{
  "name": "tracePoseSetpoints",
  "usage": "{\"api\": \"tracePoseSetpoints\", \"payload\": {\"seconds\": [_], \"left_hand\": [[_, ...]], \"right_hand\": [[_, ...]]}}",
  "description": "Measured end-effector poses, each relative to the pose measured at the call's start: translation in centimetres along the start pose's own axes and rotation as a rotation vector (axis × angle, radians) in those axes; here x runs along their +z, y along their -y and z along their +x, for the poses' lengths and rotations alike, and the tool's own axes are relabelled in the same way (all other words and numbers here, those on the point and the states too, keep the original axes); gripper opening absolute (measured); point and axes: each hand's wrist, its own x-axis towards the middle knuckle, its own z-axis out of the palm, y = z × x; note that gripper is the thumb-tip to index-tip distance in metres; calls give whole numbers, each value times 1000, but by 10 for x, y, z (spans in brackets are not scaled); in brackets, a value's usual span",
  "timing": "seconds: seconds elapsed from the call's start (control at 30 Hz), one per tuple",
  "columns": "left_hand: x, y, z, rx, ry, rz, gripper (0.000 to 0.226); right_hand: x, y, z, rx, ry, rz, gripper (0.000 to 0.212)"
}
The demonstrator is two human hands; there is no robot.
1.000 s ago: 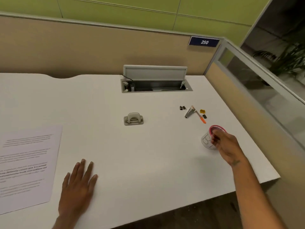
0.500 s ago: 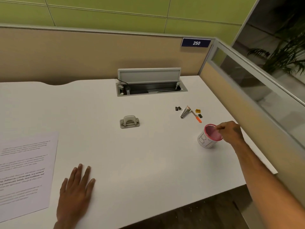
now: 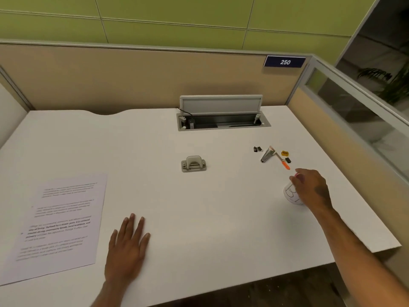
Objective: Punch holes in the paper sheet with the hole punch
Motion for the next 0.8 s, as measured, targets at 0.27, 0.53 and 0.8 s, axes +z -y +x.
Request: {"api": "tracePoseSetpoints", "payload": {"seconds": [0.27,0.53,0.8], "left_hand": [[-3,0,1,23,57,32,94],[-16,-6,5,43,121,14,87],[-41,-45,15,73,29,60,91]], "right_hand": [[62,51,-63,-145,138,47,63],[99,97,-112,-265,256,-45,72],[119,115,-137,-428,271,-238,81]]}}
